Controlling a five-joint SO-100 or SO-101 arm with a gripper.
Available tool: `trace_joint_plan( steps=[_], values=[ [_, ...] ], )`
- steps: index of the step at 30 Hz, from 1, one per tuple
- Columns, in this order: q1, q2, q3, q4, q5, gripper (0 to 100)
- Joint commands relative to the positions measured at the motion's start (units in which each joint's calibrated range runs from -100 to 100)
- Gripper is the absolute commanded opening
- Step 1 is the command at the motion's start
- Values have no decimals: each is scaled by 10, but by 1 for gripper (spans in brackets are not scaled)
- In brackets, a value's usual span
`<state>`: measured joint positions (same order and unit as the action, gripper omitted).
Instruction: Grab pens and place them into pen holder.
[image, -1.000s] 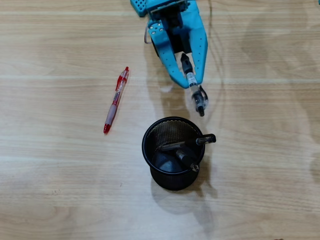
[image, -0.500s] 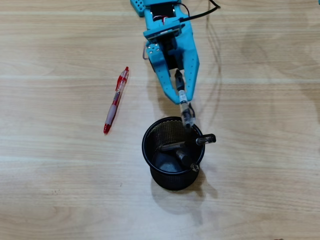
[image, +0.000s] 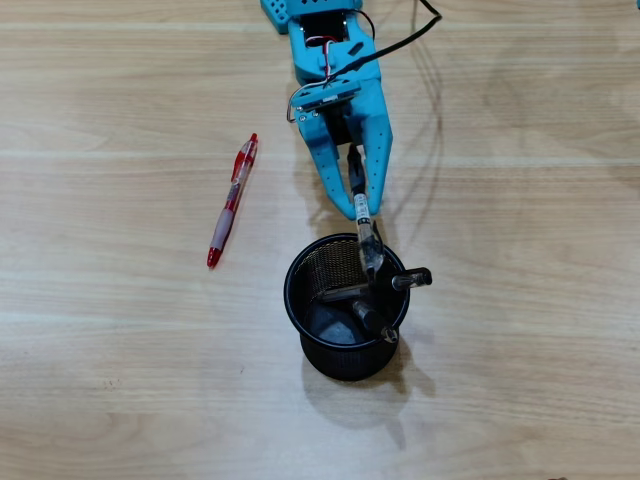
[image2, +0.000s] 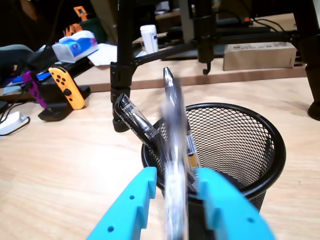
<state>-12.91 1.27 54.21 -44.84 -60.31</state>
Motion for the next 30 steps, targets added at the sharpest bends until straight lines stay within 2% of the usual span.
trace_joint_plan(
  steps=[1,13,19,23,30],
  values=[
    [-6,-4,-4,-10,-2,15],
    [-21,-34,48,-16,3,15],
    [-36,-118,109,9,66,3],
    [-70,-169,84,166,71,2],
    [-117,-232,-32,545,95,2]
  ],
)
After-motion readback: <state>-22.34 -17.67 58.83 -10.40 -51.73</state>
